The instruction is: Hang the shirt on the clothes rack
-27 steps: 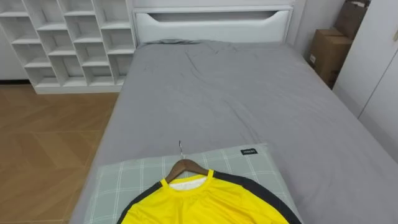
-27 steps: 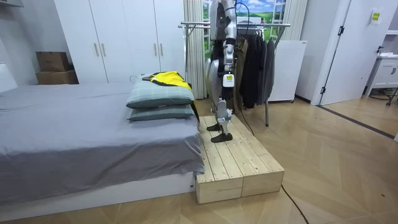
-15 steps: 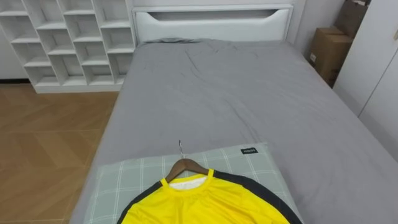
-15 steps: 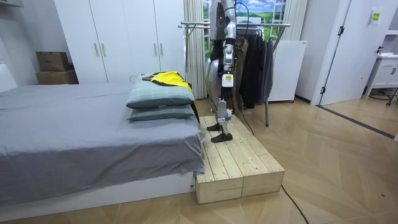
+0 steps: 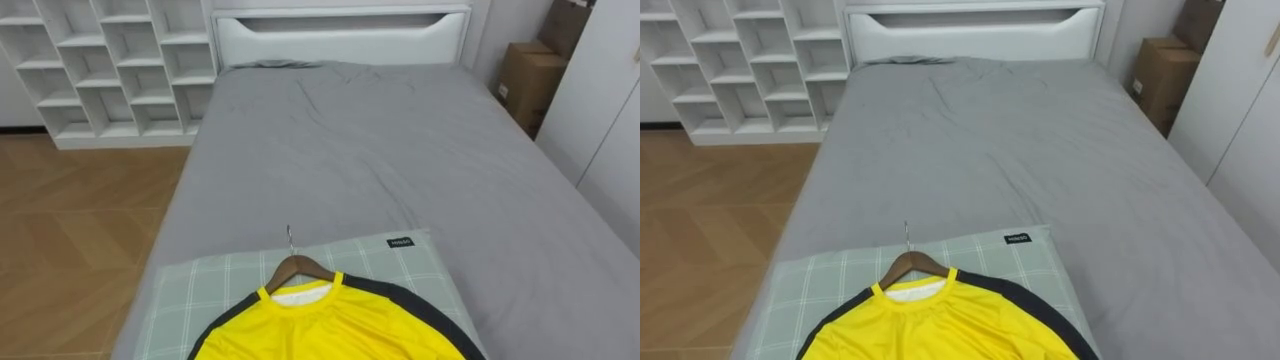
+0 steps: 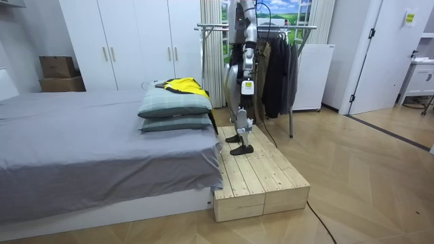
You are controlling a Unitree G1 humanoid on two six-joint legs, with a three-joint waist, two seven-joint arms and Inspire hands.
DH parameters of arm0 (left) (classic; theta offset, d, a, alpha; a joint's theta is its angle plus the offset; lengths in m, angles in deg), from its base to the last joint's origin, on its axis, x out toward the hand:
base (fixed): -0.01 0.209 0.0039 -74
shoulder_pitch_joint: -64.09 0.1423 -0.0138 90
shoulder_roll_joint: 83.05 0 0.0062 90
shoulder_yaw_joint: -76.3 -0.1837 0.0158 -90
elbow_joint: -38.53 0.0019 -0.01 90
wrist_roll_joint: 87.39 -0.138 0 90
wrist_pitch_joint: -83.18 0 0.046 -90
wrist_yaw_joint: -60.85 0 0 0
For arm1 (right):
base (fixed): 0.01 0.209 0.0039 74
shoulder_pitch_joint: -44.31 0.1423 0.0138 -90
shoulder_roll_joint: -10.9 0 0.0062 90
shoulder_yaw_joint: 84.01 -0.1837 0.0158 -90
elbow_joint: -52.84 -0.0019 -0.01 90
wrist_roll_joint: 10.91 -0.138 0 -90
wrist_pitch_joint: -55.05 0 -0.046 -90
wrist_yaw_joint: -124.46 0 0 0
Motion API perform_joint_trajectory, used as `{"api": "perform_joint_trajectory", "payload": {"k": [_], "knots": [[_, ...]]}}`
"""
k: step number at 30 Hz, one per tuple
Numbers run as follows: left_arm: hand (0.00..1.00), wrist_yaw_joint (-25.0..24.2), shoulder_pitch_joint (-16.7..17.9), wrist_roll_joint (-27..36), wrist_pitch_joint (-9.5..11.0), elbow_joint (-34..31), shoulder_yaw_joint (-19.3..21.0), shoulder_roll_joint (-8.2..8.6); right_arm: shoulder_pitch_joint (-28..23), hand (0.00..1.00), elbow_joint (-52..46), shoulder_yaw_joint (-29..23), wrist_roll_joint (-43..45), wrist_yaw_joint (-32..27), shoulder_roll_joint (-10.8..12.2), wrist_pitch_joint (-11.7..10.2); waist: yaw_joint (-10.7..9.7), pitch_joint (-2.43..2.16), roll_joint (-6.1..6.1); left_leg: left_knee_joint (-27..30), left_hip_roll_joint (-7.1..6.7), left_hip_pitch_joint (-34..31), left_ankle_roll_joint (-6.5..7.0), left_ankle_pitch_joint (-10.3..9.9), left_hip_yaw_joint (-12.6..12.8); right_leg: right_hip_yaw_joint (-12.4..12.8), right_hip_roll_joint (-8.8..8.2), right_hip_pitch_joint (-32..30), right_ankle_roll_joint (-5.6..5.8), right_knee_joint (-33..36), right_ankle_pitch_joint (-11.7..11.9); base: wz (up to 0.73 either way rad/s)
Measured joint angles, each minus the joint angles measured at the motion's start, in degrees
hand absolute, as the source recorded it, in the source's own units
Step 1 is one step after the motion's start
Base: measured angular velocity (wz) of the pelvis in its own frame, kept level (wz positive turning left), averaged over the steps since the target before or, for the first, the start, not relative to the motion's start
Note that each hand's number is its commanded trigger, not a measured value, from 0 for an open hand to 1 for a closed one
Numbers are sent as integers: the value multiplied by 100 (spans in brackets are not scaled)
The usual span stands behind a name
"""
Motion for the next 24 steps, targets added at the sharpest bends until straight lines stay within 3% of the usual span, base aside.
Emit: {"api": "perform_joint_trajectory", "payload": {"k": [6, 12, 17, 24], "knots": [[0, 261, 13, 15, 75, 44, 13, 9, 59, 0, 129, 12, 6, -35, 3, -3, 0, 1, -8, 1, -3, 22, 0, 0, -11, -48, -6, 39, 0, -5, 0, 2], [0, 843, 13, 28, 143, -77, 490, 25, 92, 0, 152, 2, 59, -242, 2, 4, 18, -4, -8, 1, -46, 8, 1, -1, -169, -253, -53, 84, 18, -6, -56, 16], [0, 1829, 74, 203, 415, -720, 1129, 56, 168, 0, 154, -73, 494, -370, -20, 9, 171, -36, 13, 1, -96, 19, 4, 1, -226, -404, -102, 153, 37, -9, -66, 13], [0, 2913, 50, 219, 932, -1364, 1388, 20, 344, 0, 133, -258, 746, -378, -67, -182, 319, -51, 101, -14, -125, 101, 15, -6, -312, -462, -116, 256, 52, -15, -77, 7]]}}
